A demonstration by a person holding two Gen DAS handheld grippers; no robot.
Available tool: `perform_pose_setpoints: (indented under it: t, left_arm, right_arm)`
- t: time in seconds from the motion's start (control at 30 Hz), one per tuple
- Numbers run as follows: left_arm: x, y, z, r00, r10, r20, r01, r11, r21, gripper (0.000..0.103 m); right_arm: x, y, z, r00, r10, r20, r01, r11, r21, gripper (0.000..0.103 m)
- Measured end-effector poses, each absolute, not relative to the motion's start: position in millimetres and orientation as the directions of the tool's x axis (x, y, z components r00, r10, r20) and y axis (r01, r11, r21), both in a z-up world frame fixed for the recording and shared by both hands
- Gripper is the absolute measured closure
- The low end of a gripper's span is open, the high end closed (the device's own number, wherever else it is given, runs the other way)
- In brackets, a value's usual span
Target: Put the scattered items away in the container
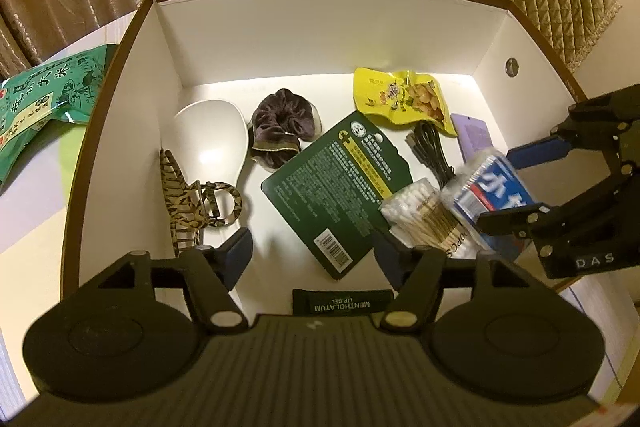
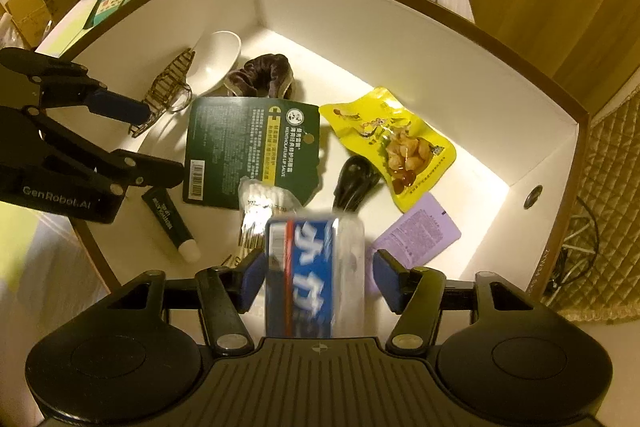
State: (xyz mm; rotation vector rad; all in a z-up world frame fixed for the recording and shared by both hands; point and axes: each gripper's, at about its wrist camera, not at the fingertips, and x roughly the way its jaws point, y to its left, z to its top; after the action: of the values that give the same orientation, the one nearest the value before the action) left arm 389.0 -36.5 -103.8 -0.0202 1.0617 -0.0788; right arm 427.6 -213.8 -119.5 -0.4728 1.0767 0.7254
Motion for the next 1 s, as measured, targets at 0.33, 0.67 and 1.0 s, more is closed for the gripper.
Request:
perform_pose_setpoints:
  t: [0.33, 0.67, 1.0]
  left_arm:
    - [382.3, -41.3, -98.2, 0.495, -0.06, -0.867, 0.065, 0.997, -0.032, 0.021]
    - [374.4, -40.8, -77.2, 0.541, -0.031, -0.841, 0.043, 0.999, -0.009, 0.013]
    - [350.7, -46.6, -51.5, 0.609, 0.03, -0.793, 0.017, 0.999, 0.051, 0.005]
  right_arm:
    - [428.7, -217.4, -106.8, 0.272, 0.33, -0.904, -0.705, 0.708, 0.046, 0.021]
    - [407.2, -218.3, -96.2, 0.317, 0.362, -0.877, -0.679, 0.732, 0.056, 0.002]
    - [381.6, -231.7, -83.3, 0.448, 0.363, -0.817, -0.556, 0.829, 0.063, 0.002]
